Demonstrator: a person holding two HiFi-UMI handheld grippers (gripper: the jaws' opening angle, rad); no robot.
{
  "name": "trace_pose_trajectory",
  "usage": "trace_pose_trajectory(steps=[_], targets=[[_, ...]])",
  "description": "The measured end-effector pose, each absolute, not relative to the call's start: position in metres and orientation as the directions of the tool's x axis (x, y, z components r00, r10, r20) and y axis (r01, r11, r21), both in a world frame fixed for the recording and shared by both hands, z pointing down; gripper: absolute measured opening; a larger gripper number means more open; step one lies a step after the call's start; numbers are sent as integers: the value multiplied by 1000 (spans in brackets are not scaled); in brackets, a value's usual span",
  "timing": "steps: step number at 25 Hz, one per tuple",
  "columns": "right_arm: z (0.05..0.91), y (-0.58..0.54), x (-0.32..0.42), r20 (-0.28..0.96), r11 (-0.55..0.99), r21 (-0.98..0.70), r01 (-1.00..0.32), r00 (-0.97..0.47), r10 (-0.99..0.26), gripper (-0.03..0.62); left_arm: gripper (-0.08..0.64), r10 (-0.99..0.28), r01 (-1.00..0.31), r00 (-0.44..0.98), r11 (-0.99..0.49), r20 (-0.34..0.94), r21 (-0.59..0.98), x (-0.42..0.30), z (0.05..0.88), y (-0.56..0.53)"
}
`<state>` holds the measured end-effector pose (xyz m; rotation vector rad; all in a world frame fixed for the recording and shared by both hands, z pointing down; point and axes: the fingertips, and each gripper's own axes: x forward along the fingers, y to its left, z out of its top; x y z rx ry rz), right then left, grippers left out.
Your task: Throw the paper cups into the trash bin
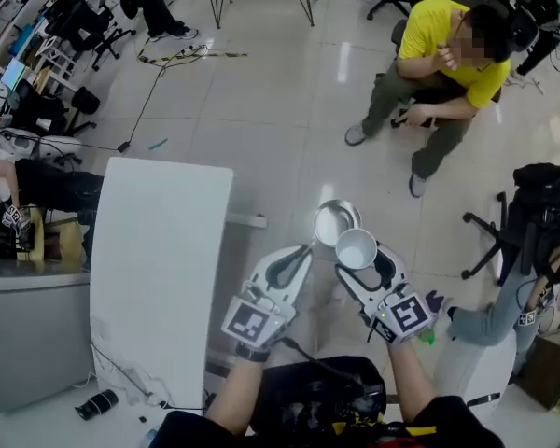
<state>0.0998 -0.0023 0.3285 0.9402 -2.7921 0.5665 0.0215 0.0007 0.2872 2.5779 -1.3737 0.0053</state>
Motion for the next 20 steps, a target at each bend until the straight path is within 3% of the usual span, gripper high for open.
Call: trace_pose_trajectory(steps=[12,16,20], targets=[[531,-95,78,406,613,-377,-695,-718,-565,321,46,-746,-810,585,-513,319,285,-16,477,-86],[613,-133,77,416,589,-405,-699,-715,-563,321,64,-732,-837,547,-471,406,280,-14,559,-111],[720,-142,73,504,545,-437,-715,-697,-510,322,64,-719,-858,512,-394,471,330,-12,643,-127]])
